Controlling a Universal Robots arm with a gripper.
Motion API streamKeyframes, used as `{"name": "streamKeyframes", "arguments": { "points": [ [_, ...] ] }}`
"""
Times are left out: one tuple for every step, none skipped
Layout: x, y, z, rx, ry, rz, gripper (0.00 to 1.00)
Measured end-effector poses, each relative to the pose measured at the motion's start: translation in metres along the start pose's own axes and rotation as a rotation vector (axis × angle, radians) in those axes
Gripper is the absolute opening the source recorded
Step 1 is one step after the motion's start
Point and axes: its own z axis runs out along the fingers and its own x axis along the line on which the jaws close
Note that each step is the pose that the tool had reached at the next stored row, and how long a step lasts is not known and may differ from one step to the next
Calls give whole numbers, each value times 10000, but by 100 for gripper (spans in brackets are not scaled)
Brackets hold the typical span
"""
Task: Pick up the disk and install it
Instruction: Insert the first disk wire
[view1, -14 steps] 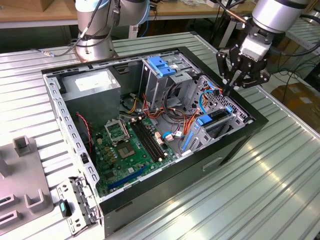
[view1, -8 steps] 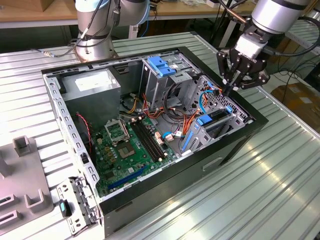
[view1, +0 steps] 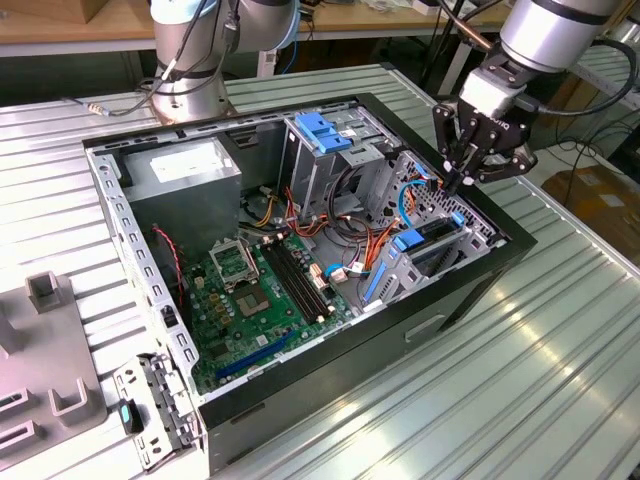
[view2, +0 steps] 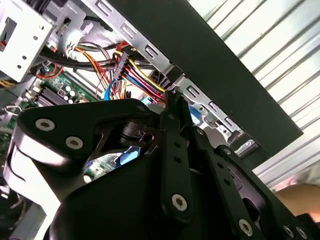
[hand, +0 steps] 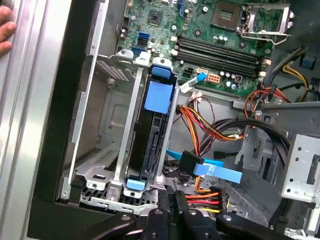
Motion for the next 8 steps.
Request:
{"name": "streamKeyframes", "arguments": {
  "points": [
    [5,7,2,0,1,13,16],
    [10,21,2,1,1,14,16],
    [13,38,3,1,1,11,16],
    [16,61,3,1,2,11,16],
    [18,91,2,0,2,11,16],
    [19,119,1,0,1,11,16],
    [22,157,0,1,2,12,16],
    [25,166,2,1,1,13,16]
  ]
}}
